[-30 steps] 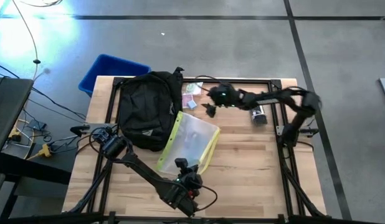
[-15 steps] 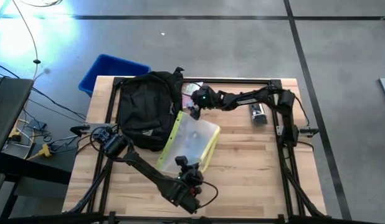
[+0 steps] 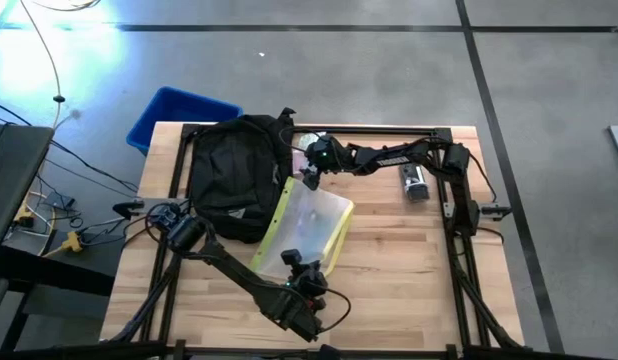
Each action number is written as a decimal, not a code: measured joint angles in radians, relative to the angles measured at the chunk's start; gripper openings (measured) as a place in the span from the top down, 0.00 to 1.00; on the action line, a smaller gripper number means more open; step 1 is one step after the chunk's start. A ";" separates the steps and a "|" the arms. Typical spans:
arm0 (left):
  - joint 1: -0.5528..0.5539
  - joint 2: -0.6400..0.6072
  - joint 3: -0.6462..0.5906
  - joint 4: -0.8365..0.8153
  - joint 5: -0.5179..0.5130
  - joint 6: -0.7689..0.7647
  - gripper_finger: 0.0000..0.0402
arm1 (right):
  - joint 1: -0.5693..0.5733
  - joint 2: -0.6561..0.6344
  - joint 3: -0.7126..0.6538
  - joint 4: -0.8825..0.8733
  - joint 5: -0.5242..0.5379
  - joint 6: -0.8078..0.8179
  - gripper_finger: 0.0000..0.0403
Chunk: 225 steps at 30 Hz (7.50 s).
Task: Unpack backpack
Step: Put the blue charger adapter into the yellow zip bag, then put the white game card into the yellow zip bag
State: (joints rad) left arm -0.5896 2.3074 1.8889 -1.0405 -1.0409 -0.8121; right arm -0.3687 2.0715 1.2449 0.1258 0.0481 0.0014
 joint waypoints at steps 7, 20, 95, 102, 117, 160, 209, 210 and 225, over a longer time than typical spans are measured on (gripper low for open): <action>0.003 0.000 0.000 0.002 0.001 -0.001 1.00 | -0.001 0.003 0.000 -0.025 0.004 -0.001 0.28; 0.002 0.000 0.000 0.018 0.004 -0.001 1.00 | -0.015 0.003 0.000 -0.089 -0.004 -0.043 0.57; -0.023 -0.001 0.000 0.092 -0.142 -0.021 1.00 | 0.603 -0.378 -0.167 -0.362 0.015 0.011 0.14; 0.001 -0.001 0.000 0.002 0.022 -0.025 1.00 | 0.740 -0.589 -0.248 -0.597 0.101 0.110 0.18; 0.020 -0.006 -0.061 -0.199 0.149 -0.012 1.00 | 0.272 -0.974 -0.776 0.264 0.065 0.027 0.20; -0.014 -0.083 -0.061 -0.323 0.157 -0.234 1.00 | -0.062 0.104 0.217 -0.422 -0.136 -0.189 0.99; -0.083 -0.072 -0.061 -0.105 -0.020 -0.299 1.00 | 0.240 -0.549 -0.386 -0.945 -0.010 0.465 0.12; -0.084 -0.072 -0.061 -0.106 -0.022 -0.302 1.00 | 0.237 -0.535 -0.386 -0.944 -0.007 0.465 0.09; -0.093 -0.072 -0.061 -0.088 -0.027 -0.286 1.00 | 0.216 -0.342 -0.373 -0.895 -0.037 0.461 0.04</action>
State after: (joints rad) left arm -0.6823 2.2356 1.8282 -1.1280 -1.0674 -1.0977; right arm -0.1530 1.7291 0.8719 -0.7690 0.0115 0.4625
